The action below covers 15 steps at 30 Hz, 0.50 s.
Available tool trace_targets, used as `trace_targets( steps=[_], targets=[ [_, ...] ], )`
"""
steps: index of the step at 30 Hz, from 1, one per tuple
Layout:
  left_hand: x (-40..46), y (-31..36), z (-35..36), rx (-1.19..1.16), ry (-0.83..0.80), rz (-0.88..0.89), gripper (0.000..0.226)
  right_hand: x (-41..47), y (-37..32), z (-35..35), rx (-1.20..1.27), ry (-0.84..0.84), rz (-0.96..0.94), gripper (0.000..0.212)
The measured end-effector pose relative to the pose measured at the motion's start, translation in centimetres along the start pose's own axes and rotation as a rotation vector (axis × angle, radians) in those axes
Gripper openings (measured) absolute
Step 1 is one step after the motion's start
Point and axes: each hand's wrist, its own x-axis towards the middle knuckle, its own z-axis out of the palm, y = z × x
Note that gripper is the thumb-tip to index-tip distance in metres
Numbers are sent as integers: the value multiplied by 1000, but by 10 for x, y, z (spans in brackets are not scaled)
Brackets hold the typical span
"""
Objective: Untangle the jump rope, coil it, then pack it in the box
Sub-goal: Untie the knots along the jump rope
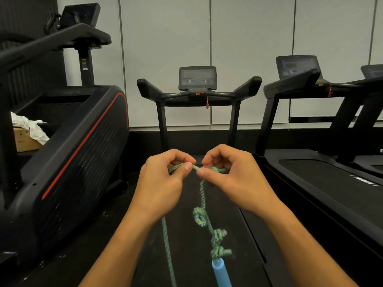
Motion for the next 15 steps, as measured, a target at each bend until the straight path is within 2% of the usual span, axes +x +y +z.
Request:
trace_targets(
  steps=[6, 12, 15],
  targets=[
    [1, -4, 3, -25, 11, -4, 14, -1, -4, -4, 32, -57, 30, 15],
    [2, -5, 2, -30, 18, -8, 18, -2, -7, -8, 24, -218, 59, 41],
    [2, -6, 2, -20, 12, -15, 24, -1, -4, -7, -8, -183, 42, 40]
  ],
)
